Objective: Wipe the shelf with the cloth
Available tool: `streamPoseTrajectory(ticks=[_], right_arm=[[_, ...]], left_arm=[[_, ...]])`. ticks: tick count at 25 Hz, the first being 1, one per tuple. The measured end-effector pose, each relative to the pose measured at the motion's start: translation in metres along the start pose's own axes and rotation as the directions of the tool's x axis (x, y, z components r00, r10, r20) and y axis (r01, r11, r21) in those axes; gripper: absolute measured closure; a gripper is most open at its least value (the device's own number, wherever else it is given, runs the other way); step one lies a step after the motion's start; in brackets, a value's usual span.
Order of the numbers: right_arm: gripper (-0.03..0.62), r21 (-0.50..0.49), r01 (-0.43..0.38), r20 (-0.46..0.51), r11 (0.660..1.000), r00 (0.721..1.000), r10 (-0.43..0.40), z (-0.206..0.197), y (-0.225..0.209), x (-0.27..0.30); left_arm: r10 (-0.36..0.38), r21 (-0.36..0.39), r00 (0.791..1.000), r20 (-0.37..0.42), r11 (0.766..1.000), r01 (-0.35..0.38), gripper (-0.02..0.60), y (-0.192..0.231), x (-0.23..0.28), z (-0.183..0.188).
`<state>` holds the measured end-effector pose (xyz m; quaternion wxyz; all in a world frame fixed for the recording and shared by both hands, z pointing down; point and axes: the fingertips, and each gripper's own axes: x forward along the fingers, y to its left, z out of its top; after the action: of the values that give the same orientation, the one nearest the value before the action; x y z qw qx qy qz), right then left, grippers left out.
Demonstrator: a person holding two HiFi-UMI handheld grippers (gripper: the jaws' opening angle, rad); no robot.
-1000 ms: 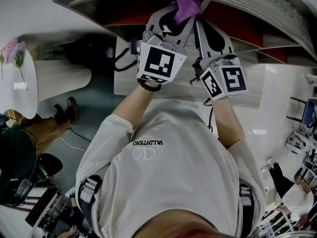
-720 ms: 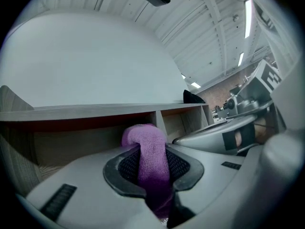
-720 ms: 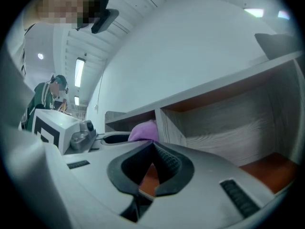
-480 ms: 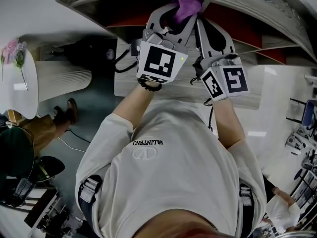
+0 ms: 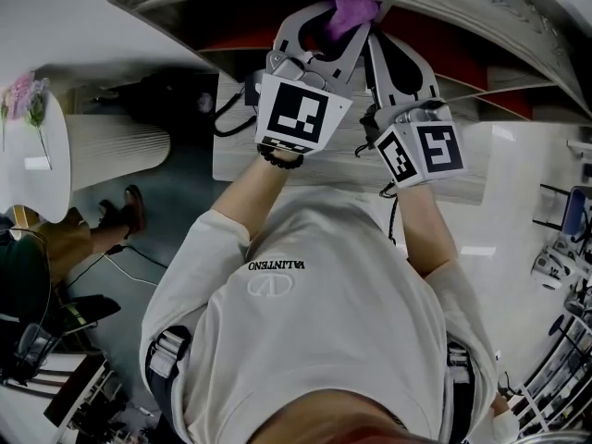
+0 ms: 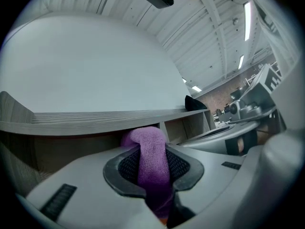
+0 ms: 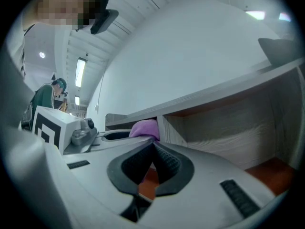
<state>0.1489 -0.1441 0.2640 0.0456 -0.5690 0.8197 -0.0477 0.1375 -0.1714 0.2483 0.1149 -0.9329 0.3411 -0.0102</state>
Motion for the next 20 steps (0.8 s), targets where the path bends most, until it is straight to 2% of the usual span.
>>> streamPoseTrajectory(ticks=[8, 20], right_arm=[[0.595, 0.001, 0.007, 0.006, 1.000, 1.000, -0.007, 0.001, 0.000, -0.001], [0.595, 0.013, 0.037, 0.010, 0.999, 0.999, -0.037, -0.002, -0.001, -0.001]], left_arm=[[0.008, -0.017, 1.000, 0.020, 1.000, -0.008, 0.492, 0.001, 0.000, 0.003], [0.025, -0.100, 0.998, 0.062, 0.995, -0.019, 0.492, 0.015, -0.006, 0.007]])
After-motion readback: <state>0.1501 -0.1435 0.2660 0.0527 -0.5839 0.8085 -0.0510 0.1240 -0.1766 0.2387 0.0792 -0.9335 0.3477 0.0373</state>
